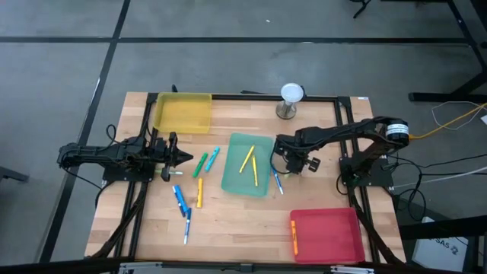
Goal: Pick & Place Markers
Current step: Put the light green highlighter pen into the pink bin
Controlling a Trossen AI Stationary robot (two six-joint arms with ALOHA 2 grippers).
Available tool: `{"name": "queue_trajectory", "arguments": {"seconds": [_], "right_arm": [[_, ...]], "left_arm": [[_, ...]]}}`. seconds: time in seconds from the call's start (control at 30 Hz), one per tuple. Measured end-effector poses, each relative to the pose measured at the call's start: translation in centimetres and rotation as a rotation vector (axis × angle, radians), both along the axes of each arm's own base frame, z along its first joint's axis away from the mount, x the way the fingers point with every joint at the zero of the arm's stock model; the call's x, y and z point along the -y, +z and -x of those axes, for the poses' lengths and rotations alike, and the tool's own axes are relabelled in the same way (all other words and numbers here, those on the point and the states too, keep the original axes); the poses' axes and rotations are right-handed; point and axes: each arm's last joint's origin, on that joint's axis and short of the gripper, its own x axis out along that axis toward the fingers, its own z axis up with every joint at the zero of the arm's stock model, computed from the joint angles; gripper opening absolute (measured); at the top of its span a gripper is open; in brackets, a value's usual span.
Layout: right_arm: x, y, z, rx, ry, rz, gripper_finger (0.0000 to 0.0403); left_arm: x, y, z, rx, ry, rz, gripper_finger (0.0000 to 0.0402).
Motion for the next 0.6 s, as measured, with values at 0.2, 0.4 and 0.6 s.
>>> {"name": "queue_trajectory", "arguments": {"seconds": [0.2, 0.4, 0.6], "right_arm": [[-0.8, 2.2, 0.7, 0.079, -0.025, 0.003, 0.0065], [-2.5, 5.1, 2.2, 0.180, -0.005, -0.001, 0.0065], [-4.4, 7.2, 4.2, 0.224, 0.065, 0.014, 0.0065]], "left_arm": [[0.0, 0.0, 0.0, -0.001, 0.000, 0.000, 0.0012], [0.0, 0.0, 0.0, -0.001, 0.000, 0.000, 0.0012], [0.0, 0.0, 0.0, -0.001, 0.000, 0.000, 0.0010]]}}
